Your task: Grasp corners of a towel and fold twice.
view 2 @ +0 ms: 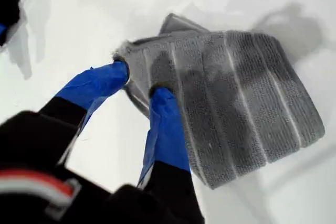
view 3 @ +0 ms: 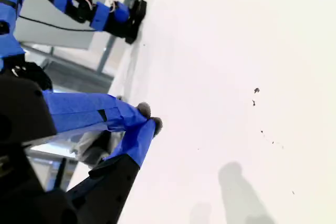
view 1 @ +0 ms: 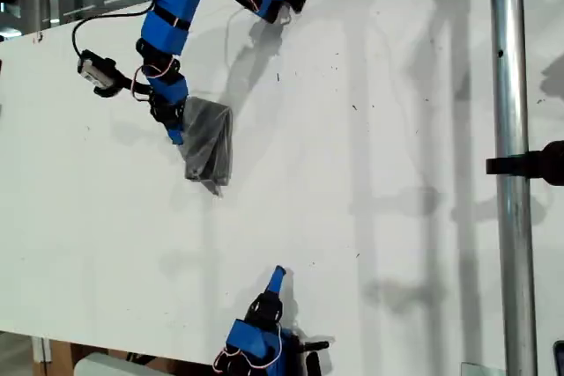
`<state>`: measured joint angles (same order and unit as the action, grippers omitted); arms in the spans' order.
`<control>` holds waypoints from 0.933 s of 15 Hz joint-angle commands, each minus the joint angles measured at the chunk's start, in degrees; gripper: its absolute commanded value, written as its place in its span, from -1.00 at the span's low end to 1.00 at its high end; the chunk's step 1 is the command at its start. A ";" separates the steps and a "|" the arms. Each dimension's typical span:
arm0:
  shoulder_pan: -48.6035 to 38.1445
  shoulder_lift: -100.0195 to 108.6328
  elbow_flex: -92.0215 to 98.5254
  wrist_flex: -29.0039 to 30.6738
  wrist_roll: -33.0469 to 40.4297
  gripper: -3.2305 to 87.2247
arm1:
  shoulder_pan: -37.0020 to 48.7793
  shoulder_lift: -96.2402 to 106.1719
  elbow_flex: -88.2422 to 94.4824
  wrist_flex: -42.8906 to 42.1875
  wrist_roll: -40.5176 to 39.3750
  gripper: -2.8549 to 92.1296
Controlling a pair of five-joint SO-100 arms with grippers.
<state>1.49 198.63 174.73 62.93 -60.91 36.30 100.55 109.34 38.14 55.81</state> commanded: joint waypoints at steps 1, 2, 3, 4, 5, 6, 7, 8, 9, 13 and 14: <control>0.88 0.35 -0.88 -1.32 -0.79 -0.99 | -1.76 3.16 -3.16 0.79 -0.18 -0.65; 0.35 0.35 -0.44 -1.23 -0.79 -0.99 | -2.11 8.35 -2.90 3.34 -0.79 -0.66; -0.53 0.35 0.26 -1.32 -0.97 -0.99 | -2.20 14.33 -1.58 7.12 -0.79 -0.68; -1.05 0.35 1.32 -1.41 -1.23 -0.99 | -2.29 21.45 1.85 11.34 -0.35 -0.80; -1.14 0.35 2.46 -1.32 -1.58 -0.99 | -2.55 29.88 8.09 14.33 0.70 -0.83; -1.41 0.35 3.52 -0.97 -2.29 -0.99 | -2.90 38.23 14.68 18.37 2.29 -0.87; -1.05 0.35 3.96 -0.88 -2.81 -0.99 | -3.08 47.64 22.50 22.59 4.48 -0.90; -1.32 0.35 3.96 -0.26 -4.57 -0.99 | -3.25 58.18 31.55 26.89 6.94 -0.93; -1.49 0.35 3.96 2.11 -7.56 -0.98 | -4.31 68.73 39.64 31.11 9.58 -0.95; -2.20 0.35 3.96 10.81 -6.15 -0.96 | -8.17 87.80 54.23 41.57 16.08 -0.95; -2.11 0.18 3.96 10.99 1.05 -0.95 | -9.05 87.28 56.60 42.28 22.76 -0.94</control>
<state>-0.53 198.63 178.42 73.48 -67.59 27.95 186.94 164.71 79.89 72.25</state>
